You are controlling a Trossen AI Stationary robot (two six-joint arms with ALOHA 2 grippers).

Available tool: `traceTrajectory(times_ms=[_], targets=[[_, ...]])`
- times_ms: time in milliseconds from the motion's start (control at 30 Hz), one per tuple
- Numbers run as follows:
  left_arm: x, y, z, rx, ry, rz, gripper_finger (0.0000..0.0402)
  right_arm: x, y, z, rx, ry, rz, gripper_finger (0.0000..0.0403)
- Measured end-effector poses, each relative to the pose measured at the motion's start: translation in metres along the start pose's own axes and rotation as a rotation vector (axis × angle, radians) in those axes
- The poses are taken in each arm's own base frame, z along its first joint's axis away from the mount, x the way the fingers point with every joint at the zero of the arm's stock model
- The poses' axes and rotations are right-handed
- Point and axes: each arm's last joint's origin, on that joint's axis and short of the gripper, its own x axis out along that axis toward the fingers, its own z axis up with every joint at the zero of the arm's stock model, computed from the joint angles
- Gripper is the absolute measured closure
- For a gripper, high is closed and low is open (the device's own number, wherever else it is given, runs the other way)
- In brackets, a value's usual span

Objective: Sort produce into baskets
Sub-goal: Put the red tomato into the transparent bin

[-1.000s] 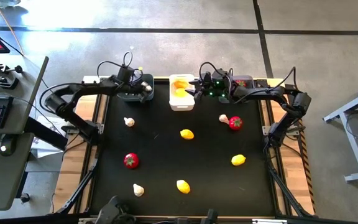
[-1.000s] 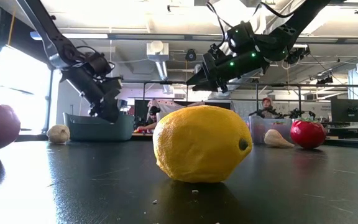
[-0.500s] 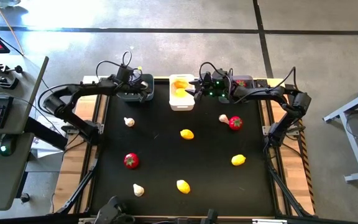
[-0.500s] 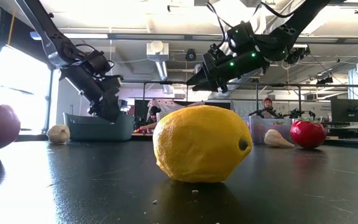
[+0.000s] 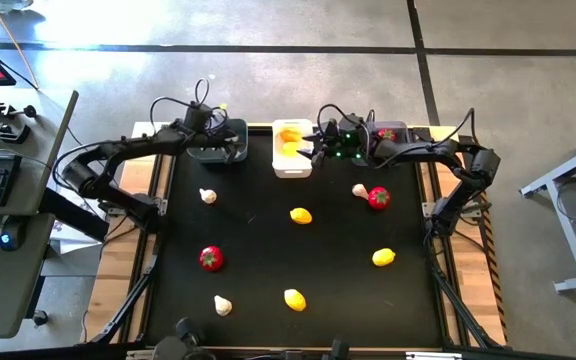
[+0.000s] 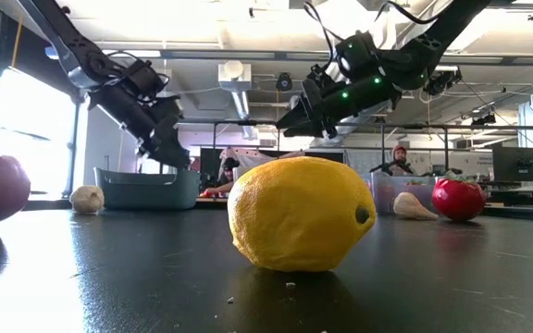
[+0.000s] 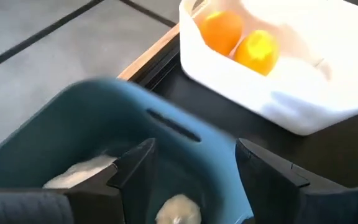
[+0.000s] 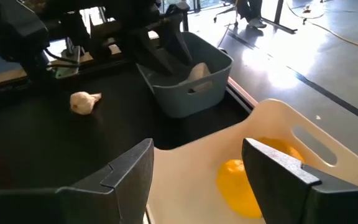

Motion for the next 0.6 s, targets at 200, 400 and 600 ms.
traceTrajectory(times_ms=[200,400,600], targets=[[0.005,-0.011,-0.012,0.051,-0.13,-0.007,0.0224,0.0,0.0,-0.001,0.003,0.011,-0.004,0.0167],[0.003,-0.019,-0.02,0.058,-0.244,-0.01,0.0241,0.0,0.0,-0.002,0.004,0.017,-0.003,0.0167],[-0.003,-0.025,-0.015,0.098,-0.315,-0.041,0.0256,0.0,0.001,-0.004,-0.026,0.045,0.0,0.0167]])
